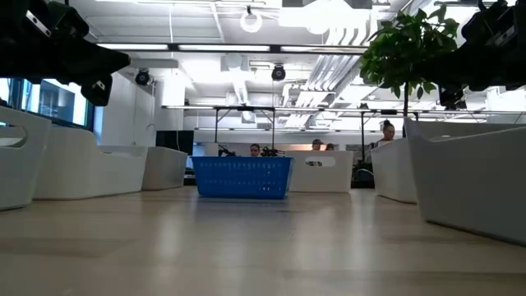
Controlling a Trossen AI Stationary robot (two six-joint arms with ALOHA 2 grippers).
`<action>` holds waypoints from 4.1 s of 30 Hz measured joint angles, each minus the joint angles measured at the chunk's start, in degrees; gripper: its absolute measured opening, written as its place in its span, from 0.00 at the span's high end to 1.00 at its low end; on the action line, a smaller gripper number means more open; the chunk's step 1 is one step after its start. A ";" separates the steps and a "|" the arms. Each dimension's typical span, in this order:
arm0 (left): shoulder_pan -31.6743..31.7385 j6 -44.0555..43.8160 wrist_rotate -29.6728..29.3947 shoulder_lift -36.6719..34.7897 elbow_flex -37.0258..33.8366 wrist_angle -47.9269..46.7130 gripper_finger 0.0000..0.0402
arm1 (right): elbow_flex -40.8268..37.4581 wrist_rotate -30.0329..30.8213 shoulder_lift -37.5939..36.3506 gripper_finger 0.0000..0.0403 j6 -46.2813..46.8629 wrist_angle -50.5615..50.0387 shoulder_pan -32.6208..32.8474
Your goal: Stack baskets by color
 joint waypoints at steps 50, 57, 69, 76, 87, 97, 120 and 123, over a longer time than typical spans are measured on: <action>0.02 0.00 0.00 0.02 0.02 0.00 1.00 | -0.02 -0.02 0.00 1.00 0.00 0.00 0.00; 0.00 0.00 0.00 0.00 0.02 0.00 1.00 | -0.01 -0.02 0.00 1.00 0.00 0.00 -0.01; 0.00 0.00 0.00 0.02 0.00 0.02 1.00 | 0.00 -0.01 0.00 1.00 0.00 0.02 -0.01; 0.02 -0.02 0.00 0.02 0.00 0.00 1.00 | -0.02 -0.02 0.00 1.00 6.02 0.00 -0.02; 0.02 0.00 0.00 0.02 0.00 0.00 1.00 | 0.00 2.52 0.00 1.00 15.36 0.40 -0.24; 0.00 -0.01 0.00 0.01 0.00 0.00 1.00 | 2.03 5.01 0.07 1.00 22.67 24.06 -0.22; 0.02 0.00 0.00 0.02 0.02 0.00 1.00 | 39.18 14.22 29.94 0.52 12.76 -6.99 -0.05; 0.00 0.00 0.00 0.02 0.00 0.02 1.00 | 42.16 10.65 32.23 0.45 9.60 -14.23 0.22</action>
